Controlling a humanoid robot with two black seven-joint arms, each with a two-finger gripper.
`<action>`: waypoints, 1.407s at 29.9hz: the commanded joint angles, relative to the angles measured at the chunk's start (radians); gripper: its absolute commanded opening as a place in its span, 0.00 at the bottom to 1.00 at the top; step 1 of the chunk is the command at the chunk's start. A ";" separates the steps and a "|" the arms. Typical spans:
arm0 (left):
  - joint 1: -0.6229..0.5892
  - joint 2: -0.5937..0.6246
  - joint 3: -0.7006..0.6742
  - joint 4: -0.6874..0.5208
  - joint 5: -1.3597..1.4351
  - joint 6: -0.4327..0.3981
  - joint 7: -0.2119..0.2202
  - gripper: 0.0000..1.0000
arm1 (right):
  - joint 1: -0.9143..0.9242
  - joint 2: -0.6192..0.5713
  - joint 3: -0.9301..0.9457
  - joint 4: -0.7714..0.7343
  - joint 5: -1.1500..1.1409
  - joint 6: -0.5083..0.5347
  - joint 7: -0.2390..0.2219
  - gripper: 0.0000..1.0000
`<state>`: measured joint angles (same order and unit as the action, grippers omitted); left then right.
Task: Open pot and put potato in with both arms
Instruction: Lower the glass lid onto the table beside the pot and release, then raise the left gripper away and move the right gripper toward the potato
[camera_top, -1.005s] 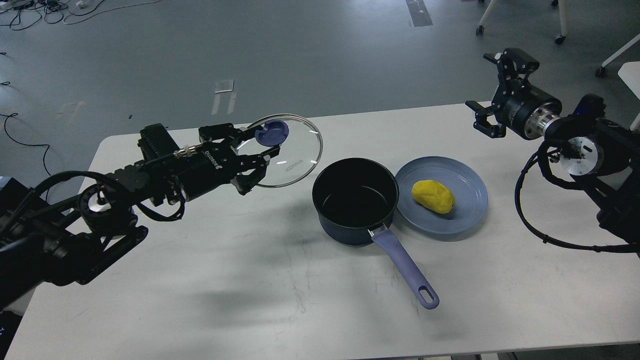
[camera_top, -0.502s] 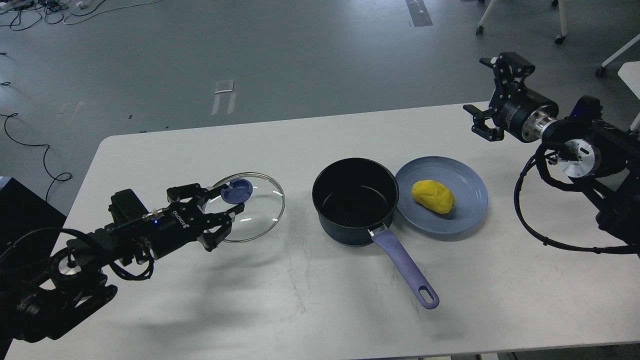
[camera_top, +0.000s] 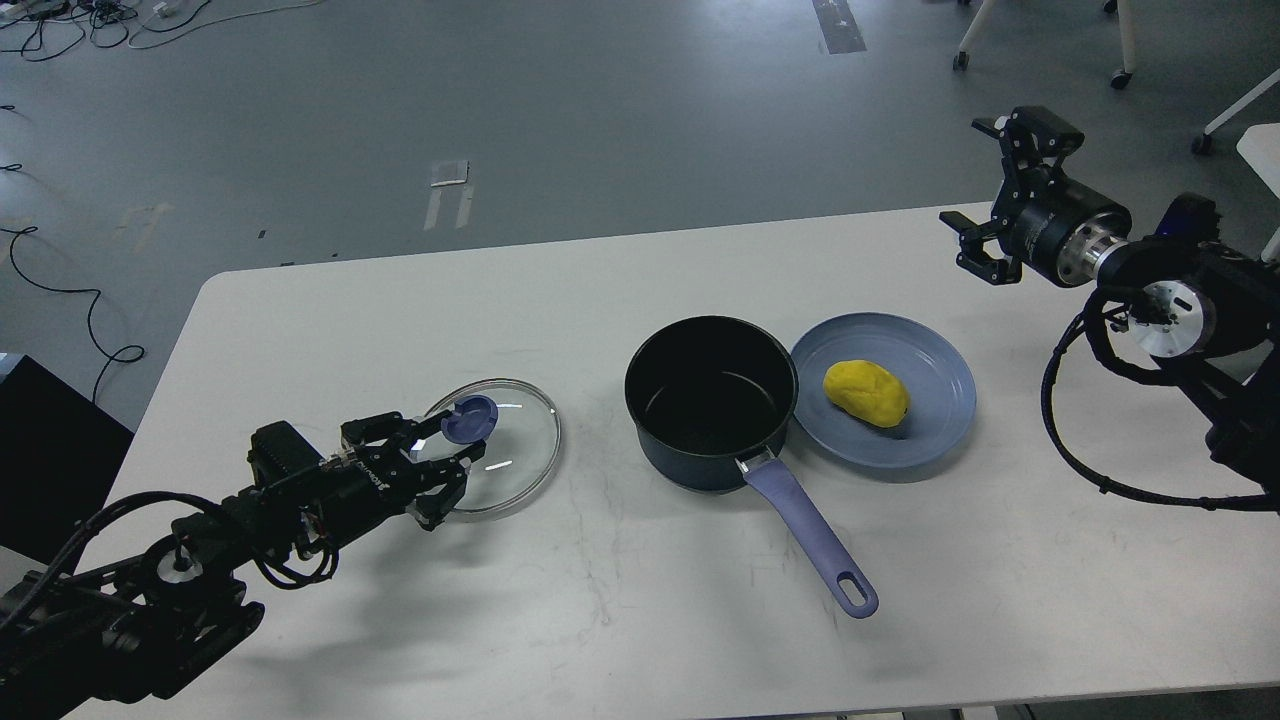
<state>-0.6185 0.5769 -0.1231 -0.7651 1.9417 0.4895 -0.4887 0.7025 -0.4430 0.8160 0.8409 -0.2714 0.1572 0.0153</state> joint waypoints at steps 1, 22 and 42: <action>-0.001 -0.006 0.003 0.006 -0.023 -0.001 0.000 0.79 | -0.003 0.000 0.000 0.000 0.001 0.001 0.000 1.00; -0.061 0.104 0.002 -0.138 -0.285 -0.001 0.000 0.98 | -0.008 0.000 -0.003 -0.003 0.000 0.002 0.002 1.00; -0.441 0.208 -0.015 -0.249 -1.148 -0.457 0.000 0.98 | -0.008 -0.014 -0.003 0.053 0.000 0.004 0.003 1.00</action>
<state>-0.9872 0.7892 -0.1368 -1.0174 1.0345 0.1956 -0.4884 0.6964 -0.4435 0.8162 0.8520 -0.2700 0.1584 0.0170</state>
